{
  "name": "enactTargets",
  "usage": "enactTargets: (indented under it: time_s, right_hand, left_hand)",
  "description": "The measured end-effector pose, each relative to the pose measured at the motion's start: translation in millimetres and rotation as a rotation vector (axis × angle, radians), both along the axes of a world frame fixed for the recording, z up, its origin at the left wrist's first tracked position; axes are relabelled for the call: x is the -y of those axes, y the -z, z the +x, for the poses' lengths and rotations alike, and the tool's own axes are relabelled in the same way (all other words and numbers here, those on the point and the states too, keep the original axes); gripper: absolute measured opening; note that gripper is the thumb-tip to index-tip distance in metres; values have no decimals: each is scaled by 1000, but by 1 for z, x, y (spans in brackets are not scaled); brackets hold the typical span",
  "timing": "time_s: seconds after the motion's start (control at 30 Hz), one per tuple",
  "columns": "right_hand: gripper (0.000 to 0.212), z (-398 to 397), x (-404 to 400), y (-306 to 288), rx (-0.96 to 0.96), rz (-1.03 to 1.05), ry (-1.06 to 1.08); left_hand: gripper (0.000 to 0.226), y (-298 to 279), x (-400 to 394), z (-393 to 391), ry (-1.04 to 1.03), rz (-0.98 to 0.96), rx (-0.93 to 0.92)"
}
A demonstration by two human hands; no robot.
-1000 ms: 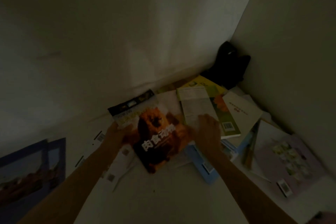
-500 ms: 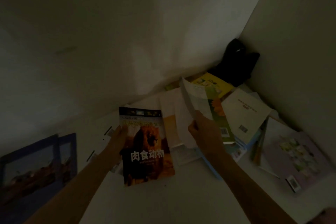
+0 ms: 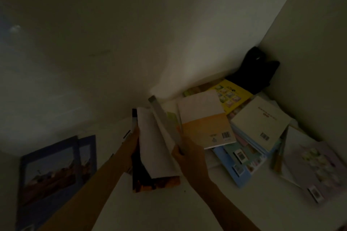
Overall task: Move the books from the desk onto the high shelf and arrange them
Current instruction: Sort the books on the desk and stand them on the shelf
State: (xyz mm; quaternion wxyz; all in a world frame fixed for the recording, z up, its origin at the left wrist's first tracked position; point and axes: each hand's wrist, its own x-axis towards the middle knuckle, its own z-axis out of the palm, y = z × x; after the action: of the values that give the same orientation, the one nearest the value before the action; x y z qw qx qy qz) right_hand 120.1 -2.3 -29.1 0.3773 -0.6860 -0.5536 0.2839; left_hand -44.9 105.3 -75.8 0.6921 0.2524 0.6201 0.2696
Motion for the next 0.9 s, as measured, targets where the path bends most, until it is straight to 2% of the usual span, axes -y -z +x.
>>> enactTargets:
  time_s: [0.07,0.13,0.23,0.27,0.33,0.37,0.4,0.47,0.53,0.57,0.6,0.67,0.7,0.73,0.8,0.83,0.87,0.9]
  right_hand:
    - [17,9,-10,-11,-121,-36,130]
    - [6,14,-18,-25,-393,-48,232]
    - [15,20,-21,-41,-1012,-73,377]
    - [15,23,-17,-42,-1163,-65,403]
    - [16,30,-8,-35,-1338,-44,462]
    - [18,32,-2,-28,-1381,-50,485]
    - [20,33,4,-19,-1410,-62,502]
    - [25,34,12,4,-1497,-85,572]
    - [24,34,24,23,-1488,-89,622]
    - [18,35,34,29,-1408,-86,625]
    - [13,35,46,32,-1220,-100,595]
    - [26,30,61,43,-882,-132,528]
    - [33,29,66,49,-842,-157,457]
    - [32,30,68,51,-909,-186,433]
    - [24,34,68,53,-896,-212,426]
    - [22,33,62,55,-881,-247,395]
    - [20,32,56,54,-959,-275,382]
    - [24,35,55,55,-924,-306,378]
  left_hand:
    - [43,-17,6,-7,-20,-29,98]
    - [32,-32,15,-8,61,-22,156]
    - [28,-51,16,-13,99,84,175]
    - [32,-59,12,-19,122,102,203]
    - [40,-68,0,-33,70,100,274]
    - [37,-70,-4,-41,41,124,266]
    - [30,-70,-5,-49,5,167,238]
    - [28,-57,-4,-61,-27,198,42]
    - [38,-38,5,-70,111,154,-230]
    - [40,-30,12,-72,160,105,-318]
    - [40,-19,19,-75,165,66,-345]
    - [36,-5,32,-73,100,-39,-269]
    - [32,-3,39,-70,62,-90,-205]
    - [25,-1,43,-64,40,-126,-131]
    - [24,-2,45,-48,32,-154,-16]
    - [23,-4,44,-38,42,-146,6]
    - [22,-6,44,-30,66,-124,-22]
    - [25,-7,44,-23,87,-97,-67]
